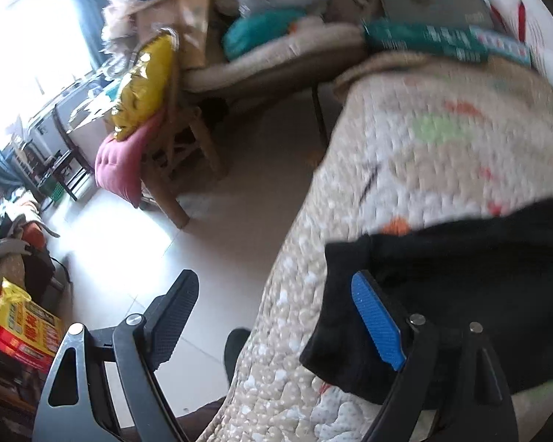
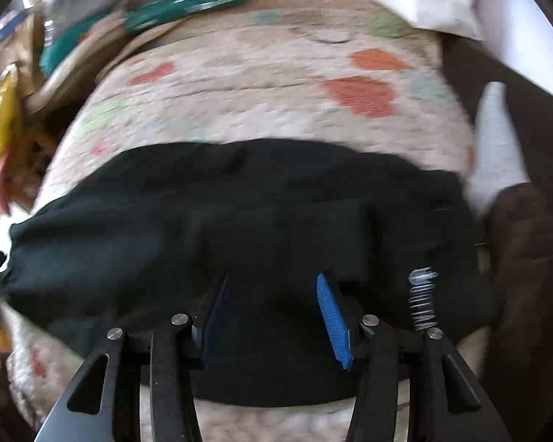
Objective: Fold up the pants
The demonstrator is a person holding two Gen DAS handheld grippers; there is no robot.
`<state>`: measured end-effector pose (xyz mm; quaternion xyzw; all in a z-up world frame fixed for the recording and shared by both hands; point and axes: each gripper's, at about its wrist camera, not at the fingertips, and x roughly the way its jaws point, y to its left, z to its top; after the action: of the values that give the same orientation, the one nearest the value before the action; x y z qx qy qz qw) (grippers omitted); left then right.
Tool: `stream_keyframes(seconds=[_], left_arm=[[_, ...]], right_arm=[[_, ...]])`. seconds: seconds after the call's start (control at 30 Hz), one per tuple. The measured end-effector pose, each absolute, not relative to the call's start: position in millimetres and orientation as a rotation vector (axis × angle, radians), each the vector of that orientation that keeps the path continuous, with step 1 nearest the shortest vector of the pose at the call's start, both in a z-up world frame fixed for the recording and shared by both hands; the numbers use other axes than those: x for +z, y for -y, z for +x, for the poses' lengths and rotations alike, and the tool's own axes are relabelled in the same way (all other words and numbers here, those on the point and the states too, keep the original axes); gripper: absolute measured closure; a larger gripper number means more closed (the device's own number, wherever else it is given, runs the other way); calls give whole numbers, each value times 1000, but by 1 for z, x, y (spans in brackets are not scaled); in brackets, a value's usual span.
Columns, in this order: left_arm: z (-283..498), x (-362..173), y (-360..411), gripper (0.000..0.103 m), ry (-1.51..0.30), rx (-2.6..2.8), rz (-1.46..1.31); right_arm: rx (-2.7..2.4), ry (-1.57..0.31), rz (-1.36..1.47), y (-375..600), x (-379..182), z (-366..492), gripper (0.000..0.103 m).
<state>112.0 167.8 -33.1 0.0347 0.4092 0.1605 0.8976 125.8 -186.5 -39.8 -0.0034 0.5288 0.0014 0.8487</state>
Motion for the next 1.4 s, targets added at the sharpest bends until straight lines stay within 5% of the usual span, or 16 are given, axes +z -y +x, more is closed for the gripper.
stream_keyframes(seconds=[0.33, 0.5, 0.73, 1.07, 1.4], left_arm=[[106, -23, -206, 17, -836, 380, -149], [110, -33, -168, 17, -855, 227, -105], [122, -72, -135, 17, -1016, 162, -12], [124, -80, -150, 14, -1068, 149, -126], [124, -73, -157, 14, -1038, 162, -119]], right_arm=[[-117, -1224, -238, 181, -49, 93, 18], [-102, -1117, -277, 169, -15, 102, 23], [73, -1063, -133, 135, -10, 178, 53], [-43, -1125, -157, 117, -31, 255, 52], [49, -1159, -220, 133, -33, 97, 43]])
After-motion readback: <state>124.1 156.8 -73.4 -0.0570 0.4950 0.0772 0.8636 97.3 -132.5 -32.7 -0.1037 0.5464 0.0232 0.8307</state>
